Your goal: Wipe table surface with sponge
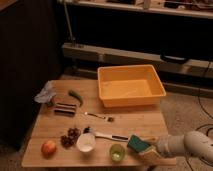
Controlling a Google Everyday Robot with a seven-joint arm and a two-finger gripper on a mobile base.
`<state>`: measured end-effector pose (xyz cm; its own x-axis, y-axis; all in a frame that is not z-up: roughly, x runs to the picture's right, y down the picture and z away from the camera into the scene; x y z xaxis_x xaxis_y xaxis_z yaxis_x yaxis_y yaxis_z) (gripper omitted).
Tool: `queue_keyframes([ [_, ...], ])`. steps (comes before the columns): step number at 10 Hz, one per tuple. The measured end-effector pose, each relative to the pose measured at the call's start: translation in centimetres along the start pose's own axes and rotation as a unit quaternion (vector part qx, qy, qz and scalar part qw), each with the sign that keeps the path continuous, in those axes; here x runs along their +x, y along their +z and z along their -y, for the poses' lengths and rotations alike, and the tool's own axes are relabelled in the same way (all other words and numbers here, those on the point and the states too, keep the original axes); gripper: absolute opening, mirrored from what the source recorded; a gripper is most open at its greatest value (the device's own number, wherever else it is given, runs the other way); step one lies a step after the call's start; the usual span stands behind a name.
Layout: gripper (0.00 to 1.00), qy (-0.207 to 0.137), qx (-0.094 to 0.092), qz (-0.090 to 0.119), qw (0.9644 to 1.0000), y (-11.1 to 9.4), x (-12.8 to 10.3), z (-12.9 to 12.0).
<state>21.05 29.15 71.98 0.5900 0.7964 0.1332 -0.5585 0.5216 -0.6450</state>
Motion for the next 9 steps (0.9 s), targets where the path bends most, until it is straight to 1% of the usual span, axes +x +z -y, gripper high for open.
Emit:
queue_keyframes([
  [2, 0.0, 0.014, 0.004, -0.006, 0.9999, -0.2, 1.2, 0.1],
  [3, 0.0, 0.025, 0.007, -0.01, 0.9996, -0.5, 2.2, 0.2],
  [6, 0.0, 0.039, 0.011, -0.017, 0.999, -0.6, 3.1, 0.4],
  [8, 0.0, 0.06, 0.024, -0.026, 0.9976, -1.3, 5.4, 1.5],
  [9, 0.0, 0.068, 0.031, -0.03, 0.9968, -1.6, 5.8, 2.6],
])
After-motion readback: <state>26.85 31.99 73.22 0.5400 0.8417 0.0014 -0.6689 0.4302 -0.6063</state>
